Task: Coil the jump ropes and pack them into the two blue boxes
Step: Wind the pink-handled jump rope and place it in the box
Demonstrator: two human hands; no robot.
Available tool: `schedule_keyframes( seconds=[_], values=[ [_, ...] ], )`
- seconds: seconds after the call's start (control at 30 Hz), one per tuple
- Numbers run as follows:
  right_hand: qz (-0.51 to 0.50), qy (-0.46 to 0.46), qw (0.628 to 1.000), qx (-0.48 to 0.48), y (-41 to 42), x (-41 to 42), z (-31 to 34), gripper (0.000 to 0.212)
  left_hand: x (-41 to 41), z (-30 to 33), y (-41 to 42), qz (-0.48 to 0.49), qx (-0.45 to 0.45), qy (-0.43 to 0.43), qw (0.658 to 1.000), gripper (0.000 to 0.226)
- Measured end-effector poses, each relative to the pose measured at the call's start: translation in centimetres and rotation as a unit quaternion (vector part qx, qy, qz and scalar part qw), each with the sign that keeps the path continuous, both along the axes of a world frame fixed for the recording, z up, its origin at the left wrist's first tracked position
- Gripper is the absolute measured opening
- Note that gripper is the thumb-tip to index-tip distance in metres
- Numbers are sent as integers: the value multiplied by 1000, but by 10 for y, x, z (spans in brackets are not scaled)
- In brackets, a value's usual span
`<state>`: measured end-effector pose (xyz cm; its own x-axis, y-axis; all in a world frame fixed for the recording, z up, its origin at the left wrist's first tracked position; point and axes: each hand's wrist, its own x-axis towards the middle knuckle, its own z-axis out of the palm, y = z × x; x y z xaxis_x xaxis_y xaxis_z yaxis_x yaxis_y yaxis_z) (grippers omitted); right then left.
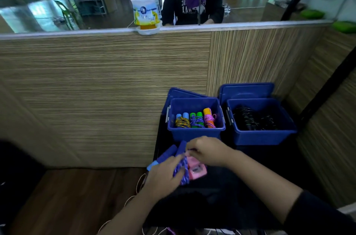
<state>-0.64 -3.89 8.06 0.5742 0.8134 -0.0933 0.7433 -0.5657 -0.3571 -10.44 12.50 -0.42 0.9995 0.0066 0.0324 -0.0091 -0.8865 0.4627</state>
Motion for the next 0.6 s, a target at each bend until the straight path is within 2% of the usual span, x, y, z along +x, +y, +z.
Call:
schedule_keyframes(
  seconds=[0.07,0.13,0.23,0.27,0.4,0.53,0.6],
  values=[
    [-5,68,998,13,-13,16,-6,16,-7,6,-4,-56,-48,-57,996,45],
    [-14,167,983,76,-25,26,-13,14,-12,11,-3,-91,-71,-98,989,39],
    [-32,282,948,147,-29,30,-16,2,-16,19,-4,-73,-129,-97,984,61],
    [-44,307,936,166,-28,30,-18,5,-16,24,-5,-57,-155,-83,983,67],
    [-108,338,912,208,-30,31,-37,17,-7,30,0,4,-208,-97,973,54],
    [-139,348,909,182,-24,13,-43,22,2,31,8,86,-234,-120,961,48],
    [-145,361,904,175,-12,-5,-44,17,6,32,8,139,-247,-138,949,45]
  ],
)
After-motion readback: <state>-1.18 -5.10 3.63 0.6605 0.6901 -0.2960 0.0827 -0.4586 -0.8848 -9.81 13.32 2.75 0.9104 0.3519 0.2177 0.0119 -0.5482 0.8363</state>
